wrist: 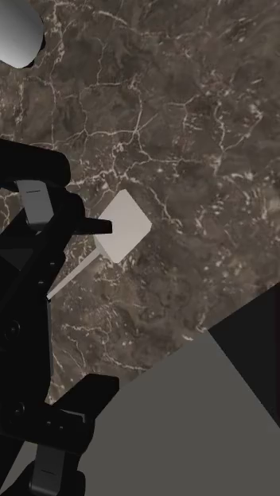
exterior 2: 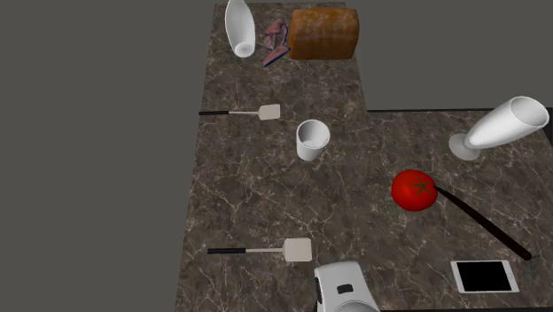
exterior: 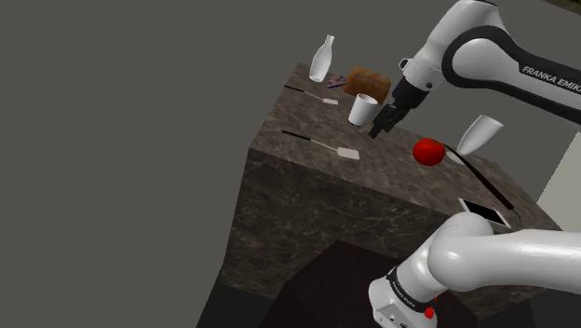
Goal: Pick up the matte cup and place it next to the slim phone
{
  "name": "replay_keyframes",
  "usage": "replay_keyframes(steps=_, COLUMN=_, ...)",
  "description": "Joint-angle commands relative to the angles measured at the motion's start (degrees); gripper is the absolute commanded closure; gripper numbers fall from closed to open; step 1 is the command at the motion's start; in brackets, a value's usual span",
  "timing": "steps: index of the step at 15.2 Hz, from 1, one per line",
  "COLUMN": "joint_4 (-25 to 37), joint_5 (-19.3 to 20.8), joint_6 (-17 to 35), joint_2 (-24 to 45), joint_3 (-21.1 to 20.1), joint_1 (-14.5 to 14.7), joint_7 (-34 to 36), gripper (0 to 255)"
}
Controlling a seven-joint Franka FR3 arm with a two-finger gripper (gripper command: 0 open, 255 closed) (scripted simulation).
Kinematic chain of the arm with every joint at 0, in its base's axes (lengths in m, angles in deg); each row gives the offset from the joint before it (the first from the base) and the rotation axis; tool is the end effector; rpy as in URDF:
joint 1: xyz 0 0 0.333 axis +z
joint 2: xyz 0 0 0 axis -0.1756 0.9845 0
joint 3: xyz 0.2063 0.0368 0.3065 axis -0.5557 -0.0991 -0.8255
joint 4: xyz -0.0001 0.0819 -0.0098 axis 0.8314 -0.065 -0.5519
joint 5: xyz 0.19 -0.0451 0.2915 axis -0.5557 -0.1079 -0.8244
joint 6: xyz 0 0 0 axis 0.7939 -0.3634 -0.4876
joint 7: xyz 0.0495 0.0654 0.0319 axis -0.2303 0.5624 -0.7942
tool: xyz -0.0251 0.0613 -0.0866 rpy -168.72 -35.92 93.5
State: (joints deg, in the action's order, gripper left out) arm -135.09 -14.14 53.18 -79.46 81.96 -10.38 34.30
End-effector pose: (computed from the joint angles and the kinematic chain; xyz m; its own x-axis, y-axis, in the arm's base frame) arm 0.2355 -0.0342 0.6338 0.9938 0.0161 0.1101 0.0141 -0.9997 0.0191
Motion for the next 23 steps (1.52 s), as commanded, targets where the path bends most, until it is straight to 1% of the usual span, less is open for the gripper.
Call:
replay_keyframes(steps=1, joint_4=0.0, joint_5=0.0, joint_6=0.0, joint_2=0.0, joint_3=0.0, joint_1=0.0, joint_7=0.0, gripper=0)
replay_keyframes(steps=7, joint_4=6.3, joint_5=2.9, joint_6=3.7, joint_2=10.1, joint_3=6.0, joint_1=-1.2, joint_7=-6.8, gripper=0)
replay_keyframes(steps=13, joint_4=15.0, joint_5=3.5, joint_6=6.3, joint_2=21.3, joint_3=11.6, joint_1=-1.7, joint_7=-13.7, gripper=0)
replay_keyframes(steps=18, joint_4=24.2, joint_5=1.9, joint_6=7.3, joint_2=31.6, joint_3=15.9, joint_1=-2.1, joint_7=-19.8, gripper=0)
replay_keyframes(steps=23, joint_4=35.5, joint_5=-1.8, joint_6=6.7, joint_2=43.0, joint_3=19.6, joint_1=-3.3, joint_7=-26.5, gripper=0)
